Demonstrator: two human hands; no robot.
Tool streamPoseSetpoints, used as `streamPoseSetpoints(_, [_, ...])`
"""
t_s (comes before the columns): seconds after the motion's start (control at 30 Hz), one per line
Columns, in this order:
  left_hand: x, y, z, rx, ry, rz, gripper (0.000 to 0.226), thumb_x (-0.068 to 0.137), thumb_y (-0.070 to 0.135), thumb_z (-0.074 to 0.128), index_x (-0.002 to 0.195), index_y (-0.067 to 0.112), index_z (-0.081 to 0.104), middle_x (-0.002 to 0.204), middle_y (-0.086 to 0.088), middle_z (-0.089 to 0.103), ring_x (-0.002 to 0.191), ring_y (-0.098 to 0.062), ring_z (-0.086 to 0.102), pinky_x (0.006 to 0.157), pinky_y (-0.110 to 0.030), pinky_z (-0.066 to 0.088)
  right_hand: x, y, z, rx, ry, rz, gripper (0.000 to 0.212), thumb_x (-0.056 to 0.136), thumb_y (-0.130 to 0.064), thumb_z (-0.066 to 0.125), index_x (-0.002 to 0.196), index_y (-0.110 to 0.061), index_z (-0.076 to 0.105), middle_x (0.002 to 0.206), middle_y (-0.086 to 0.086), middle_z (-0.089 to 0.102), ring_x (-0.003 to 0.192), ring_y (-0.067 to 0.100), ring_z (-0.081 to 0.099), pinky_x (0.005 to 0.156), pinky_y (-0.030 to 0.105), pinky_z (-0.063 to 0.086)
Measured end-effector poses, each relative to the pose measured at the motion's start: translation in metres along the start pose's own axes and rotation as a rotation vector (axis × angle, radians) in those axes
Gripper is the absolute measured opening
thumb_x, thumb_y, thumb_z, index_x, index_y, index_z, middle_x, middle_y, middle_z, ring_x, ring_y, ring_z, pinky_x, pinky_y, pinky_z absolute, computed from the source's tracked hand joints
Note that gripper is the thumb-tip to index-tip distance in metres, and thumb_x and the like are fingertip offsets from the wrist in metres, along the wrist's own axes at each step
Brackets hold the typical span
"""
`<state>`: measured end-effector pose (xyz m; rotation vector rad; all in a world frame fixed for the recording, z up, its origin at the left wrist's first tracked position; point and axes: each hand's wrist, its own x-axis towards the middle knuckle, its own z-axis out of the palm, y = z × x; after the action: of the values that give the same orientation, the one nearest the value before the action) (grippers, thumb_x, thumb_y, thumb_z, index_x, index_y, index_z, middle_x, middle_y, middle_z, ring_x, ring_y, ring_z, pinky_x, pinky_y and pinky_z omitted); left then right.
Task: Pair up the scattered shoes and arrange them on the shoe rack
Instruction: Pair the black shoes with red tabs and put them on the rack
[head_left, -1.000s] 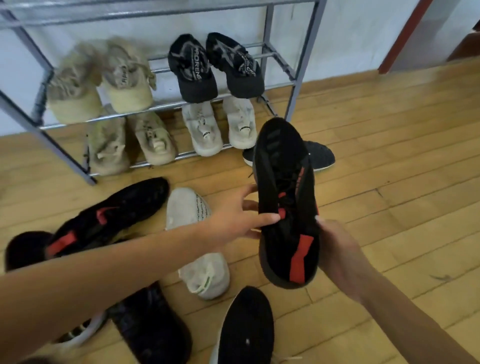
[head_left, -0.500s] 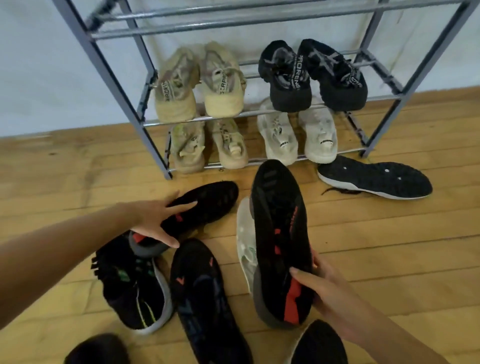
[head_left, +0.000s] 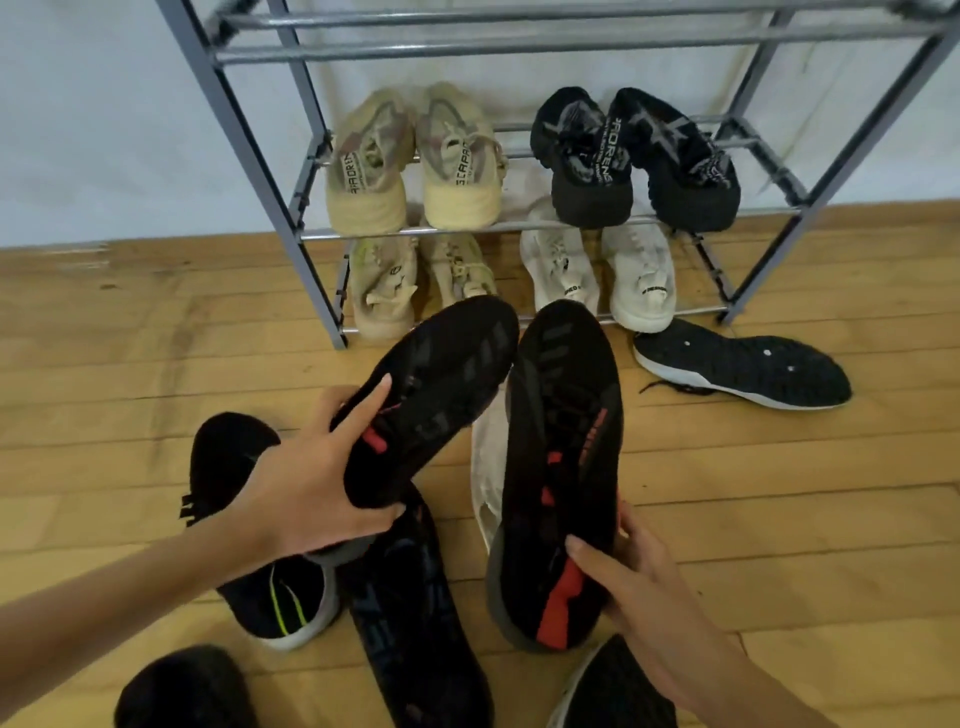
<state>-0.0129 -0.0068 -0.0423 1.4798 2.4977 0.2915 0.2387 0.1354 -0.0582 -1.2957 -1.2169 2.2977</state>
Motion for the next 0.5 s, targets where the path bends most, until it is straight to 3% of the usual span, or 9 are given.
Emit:
streamPoseSetpoints(0.07, [-0.008, 0.035, 0.001, -0.125, 0.078, -0.024, 0.121, 0.055, 0.073, 0.060, 0.148, 0.040, -0.009, 0.137, 0.017, 0.016, 0.099, 0.005, 0.040, 0.061, -0.010, 0.046, -0.004, -0.006, 0.010, 0.043, 0.017, -0.056, 0.045, 0.083, -0.003, 0.064, 0.121, -0.026, 0.057, 0.110, -0.002, 0.071, 0.108, 0.017, 0.063, 0.102, 0.042, 0.046])
streamPoseSetpoints(0.17, [0.000, 0.071, 0.002, -0.278, 0.158, -0.087, 0.119, 0.062, 0.067, 0.065, 0.149, 0.036, -0.009, 0.142, 0.014, 0.018, 0.116, -0.006, 0.046, 0.069, -0.017, 0.047, -0.011, -0.023, 0.022, 0.037, 0.046, -0.168, 0.033, 0.086, -0.005, 0.061, 0.107, -0.031, 0.061, 0.100, -0.008, 0.074, 0.104, 0.014, 0.065, 0.096, 0.041, 0.050])
streamPoseSetpoints(0.27, [0.008, 0.082, -0.005, -0.366, 0.198, -0.054, 0.119, 0.061, 0.065, 0.066, 0.150, 0.036, -0.008, 0.143, 0.013, 0.020, 0.118, -0.003, 0.045, 0.074, -0.019, 0.047, -0.015, -0.040, 0.020, -0.003, 0.047, -0.260, 0.034, 0.087, -0.006, 0.061, 0.108, -0.033, 0.060, 0.107, -0.003, 0.071, 0.108, 0.017, 0.065, 0.093, 0.040, 0.052])
streamPoseSetpoints(0.4, [0.004, 0.079, -0.023, -0.669, 0.151, -0.045, 0.126, 0.046, 0.091, 0.048, 0.150, 0.040, -0.002, 0.139, 0.023, 0.020, 0.118, 0.010, 0.030, 0.092, -0.015, 0.031, -0.020, -0.059, 0.019, -0.078, -0.014, -0.360, 0.040, 0.085, -0.010, 0.064, 0.115, -0.036, 0.058, 0.111, -0.009, 0.071, 0.109, 0.011, 0.064, 0.094, 0.039, 0.052])
streamPoseSetpoints(0.5, [-0.004, 0.069, -0.026, -0.803, 0.200, -0.030, 0.101, 0.058, 0.090, 0.039, 0.145, 0.052, 0.008, 0.138, 0.029, 0.022, 0.123, 0.014, 0.030, 0.098, -0.015, 0.027, -0.020, -0.064, 0.019, -0.130, 0.016, -0.421, 0.048, 0.082, -0.008, 0.067, 0.117, -0.039, 0.057, 0.105, -0.012, 0.072, 0.102, 0.007, 0.067, 0.093, 0.039, 0.052])
